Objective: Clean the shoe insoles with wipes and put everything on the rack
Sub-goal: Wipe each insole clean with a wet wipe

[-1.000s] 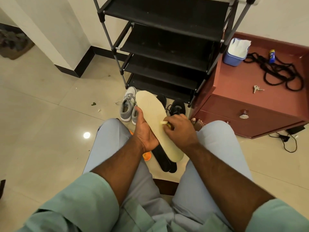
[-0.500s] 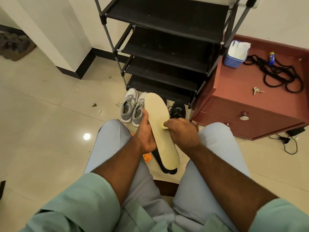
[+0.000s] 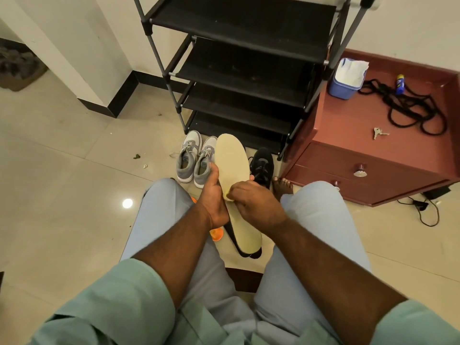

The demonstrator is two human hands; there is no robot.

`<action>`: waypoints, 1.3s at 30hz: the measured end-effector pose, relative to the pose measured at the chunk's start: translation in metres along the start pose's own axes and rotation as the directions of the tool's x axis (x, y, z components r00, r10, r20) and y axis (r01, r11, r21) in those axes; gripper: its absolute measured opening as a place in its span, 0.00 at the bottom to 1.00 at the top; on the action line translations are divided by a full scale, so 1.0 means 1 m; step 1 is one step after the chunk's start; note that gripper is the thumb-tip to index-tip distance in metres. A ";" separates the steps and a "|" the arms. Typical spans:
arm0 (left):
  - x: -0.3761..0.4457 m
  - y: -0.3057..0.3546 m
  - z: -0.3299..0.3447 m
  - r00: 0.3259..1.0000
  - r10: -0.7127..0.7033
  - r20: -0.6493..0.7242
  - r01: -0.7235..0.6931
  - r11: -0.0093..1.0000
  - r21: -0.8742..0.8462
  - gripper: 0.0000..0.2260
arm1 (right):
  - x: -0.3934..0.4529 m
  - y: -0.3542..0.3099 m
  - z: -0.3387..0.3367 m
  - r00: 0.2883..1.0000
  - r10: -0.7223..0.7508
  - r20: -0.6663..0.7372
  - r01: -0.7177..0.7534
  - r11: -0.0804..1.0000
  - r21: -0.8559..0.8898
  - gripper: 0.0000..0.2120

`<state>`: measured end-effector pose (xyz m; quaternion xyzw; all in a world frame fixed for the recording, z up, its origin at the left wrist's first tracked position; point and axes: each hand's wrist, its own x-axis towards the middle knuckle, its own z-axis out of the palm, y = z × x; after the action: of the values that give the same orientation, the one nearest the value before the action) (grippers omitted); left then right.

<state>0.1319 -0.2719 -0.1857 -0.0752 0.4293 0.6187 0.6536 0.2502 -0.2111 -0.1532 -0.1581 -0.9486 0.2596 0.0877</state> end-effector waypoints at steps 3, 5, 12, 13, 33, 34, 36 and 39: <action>0.000 -0.001 -0.002 1.000 0.013 0.006 -0.013 1.000 -0.010 0.41 | 0.001 0.012 0.001 0.992 0.116 -0.048 -0.116 0.993 0.004 0.09; -0.001 -0.001 -0.001 1.000 0.023 0.014 -0.023 1.000 0.015 0.39 | 0.001 0.026 -0.004 0.960 0.272 -0.069 -0.273 0.962 -0.007 0.10; 0.001 -0.002 -0.004 0.999 0.039 0.025 -0.038 0.998 -0.045 0.38 | 0.000 -0.002 -0.001 0.999 0.041 -0.029 -0.040 0.998 0.050 0.08; 0.002 -0.003 -0.004 0.999 0.038 0.031 -0.036 0.999 -0.038 0.38 | 0.001 0.003 -0.001 0.992 0.115 -0.048 -0.112 0.992 0.059 0.09; 0.002 -0.002 -0.001 0.999 0.040 0.031 -0.039 0.998 -0.050 0.34 | 0.004 -0.003 -0.003 0.996 0.070 -0.052 -0.067 0.996 0.061 0.08; 0.002 -0.003 -0.001 0.999 0.039 0.033 -0.038 0.998 -0.043 0.33 | 0.005 0.002 -0.002 0.993 0.097 -0.067 -0.093 0.994 0.060 0.08; 0.001 -0.004 0.001 0.998 0.038 0.046 -0.038 0.999 -0.008 0.32 | 0.006 0.015 -0.003 0.967 0.243 -0.082 -0.238 0.969 0.068 0.09; 0.001 -0.004 0.002 0.998 0.047 0.043 -0.047 0.999 0.011 0.31 | 0.007 0.022 -0.005 0.945 0.321 -0.059 -0.319 0.947 0.048 0.10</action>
<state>0.1358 -0.2713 -0.1867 -0.0479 0.4206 0.6327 0.6485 0.2505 -0.1885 -0.1597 -0.3167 -0.9020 0.2827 0.0788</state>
